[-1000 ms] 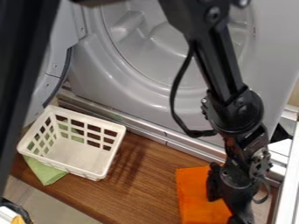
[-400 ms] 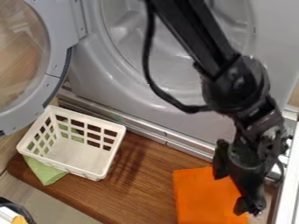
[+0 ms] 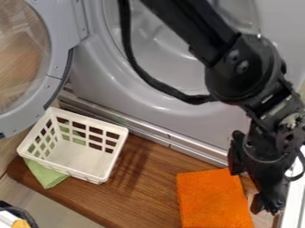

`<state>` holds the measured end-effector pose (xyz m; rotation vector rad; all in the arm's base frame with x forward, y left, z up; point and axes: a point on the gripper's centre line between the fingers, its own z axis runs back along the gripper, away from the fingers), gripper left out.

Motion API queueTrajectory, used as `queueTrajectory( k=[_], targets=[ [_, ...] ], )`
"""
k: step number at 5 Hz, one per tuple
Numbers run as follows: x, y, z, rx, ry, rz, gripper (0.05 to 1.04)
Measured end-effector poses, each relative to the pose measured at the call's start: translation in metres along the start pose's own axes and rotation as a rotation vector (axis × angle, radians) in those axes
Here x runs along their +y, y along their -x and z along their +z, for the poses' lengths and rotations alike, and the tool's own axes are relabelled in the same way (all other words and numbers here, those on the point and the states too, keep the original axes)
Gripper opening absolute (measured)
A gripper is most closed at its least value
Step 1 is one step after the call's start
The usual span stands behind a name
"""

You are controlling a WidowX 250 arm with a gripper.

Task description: Move the orange towel to the right of the table

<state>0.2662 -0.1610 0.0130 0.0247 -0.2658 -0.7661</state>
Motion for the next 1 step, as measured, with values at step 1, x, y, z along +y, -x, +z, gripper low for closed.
queueTrajectory(
  k=[1],
  targets=[
    [0.0008,0.0033,0.0007,0.024,-0.023,0.003,1.000]
  ],
)
